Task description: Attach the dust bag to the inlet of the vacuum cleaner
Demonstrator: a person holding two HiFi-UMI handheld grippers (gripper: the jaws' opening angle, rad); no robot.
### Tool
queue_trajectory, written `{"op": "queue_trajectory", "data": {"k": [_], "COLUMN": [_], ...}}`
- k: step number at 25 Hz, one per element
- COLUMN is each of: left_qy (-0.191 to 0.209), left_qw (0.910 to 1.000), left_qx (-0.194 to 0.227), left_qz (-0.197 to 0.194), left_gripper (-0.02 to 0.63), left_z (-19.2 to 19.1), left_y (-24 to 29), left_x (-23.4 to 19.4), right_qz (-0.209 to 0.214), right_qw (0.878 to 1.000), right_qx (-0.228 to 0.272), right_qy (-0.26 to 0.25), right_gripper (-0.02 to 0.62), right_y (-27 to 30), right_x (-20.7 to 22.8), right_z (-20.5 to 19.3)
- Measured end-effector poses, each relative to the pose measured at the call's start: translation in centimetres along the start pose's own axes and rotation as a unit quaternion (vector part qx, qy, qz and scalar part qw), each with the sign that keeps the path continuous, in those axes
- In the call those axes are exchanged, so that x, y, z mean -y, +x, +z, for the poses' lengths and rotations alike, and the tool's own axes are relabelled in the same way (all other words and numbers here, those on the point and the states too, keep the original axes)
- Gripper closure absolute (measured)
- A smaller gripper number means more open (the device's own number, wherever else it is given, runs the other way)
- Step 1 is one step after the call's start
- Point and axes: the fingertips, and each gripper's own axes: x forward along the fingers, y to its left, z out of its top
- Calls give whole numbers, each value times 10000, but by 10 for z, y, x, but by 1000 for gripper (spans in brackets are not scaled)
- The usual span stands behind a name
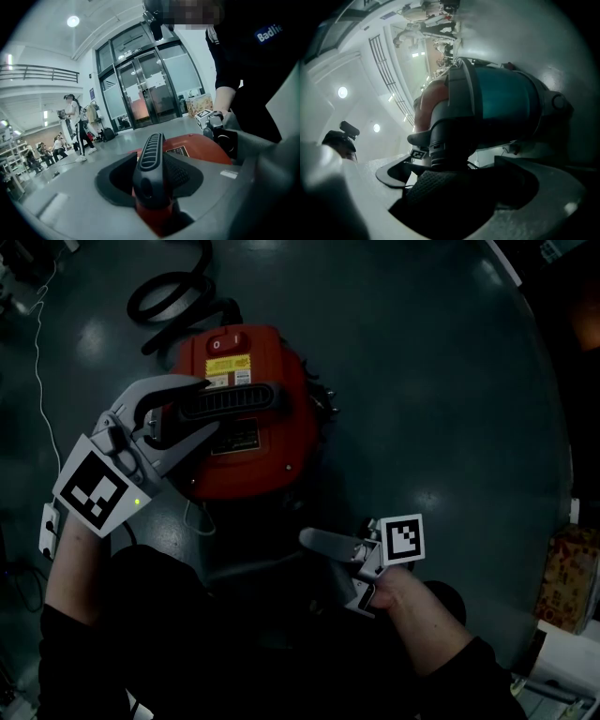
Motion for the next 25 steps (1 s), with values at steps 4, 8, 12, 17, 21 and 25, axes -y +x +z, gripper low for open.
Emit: {"op": "queue_trajectory", "data": {"k": [4, 8, 12, 17, 21, 25], "left_qy": [5, -14, -72, -145, -209, -230], "left_qw": [10000, 10000, 10000, 9999, 9998, 9997], "left_qx": [1, -6, 17, 41, 58, 45], "left_qz": [-21, -21, -6, 30, 32, 46], "left_gripper": [453, 453, 453, 453, 453, 453], "left_z": [0, -1, 0, 1, 1, 0], "left_y": [0, 0, 0, 1, 0, 0], "left_x": [0, 0, 0, -1, -1, -1], "right_qz": [-1, -118, -450, -519, -541, -430], "right_qw": [9982, 9930, 9876, 9884, 9907, 9941], "right_qx": [-555, -1063, -1219, -1018, -820, -595], "right_qy": [-210, -494, -881, -1005, -943, -796], "right_gripper": [54, 52, 58, 72, 74, 75], "right_y": [-2, -5, -4, 1, 7, 7], "right_x": [-1, 2, 11, 10, 10, 8], "right_z": [-14, -24, -25, -17, -11, -9]}}
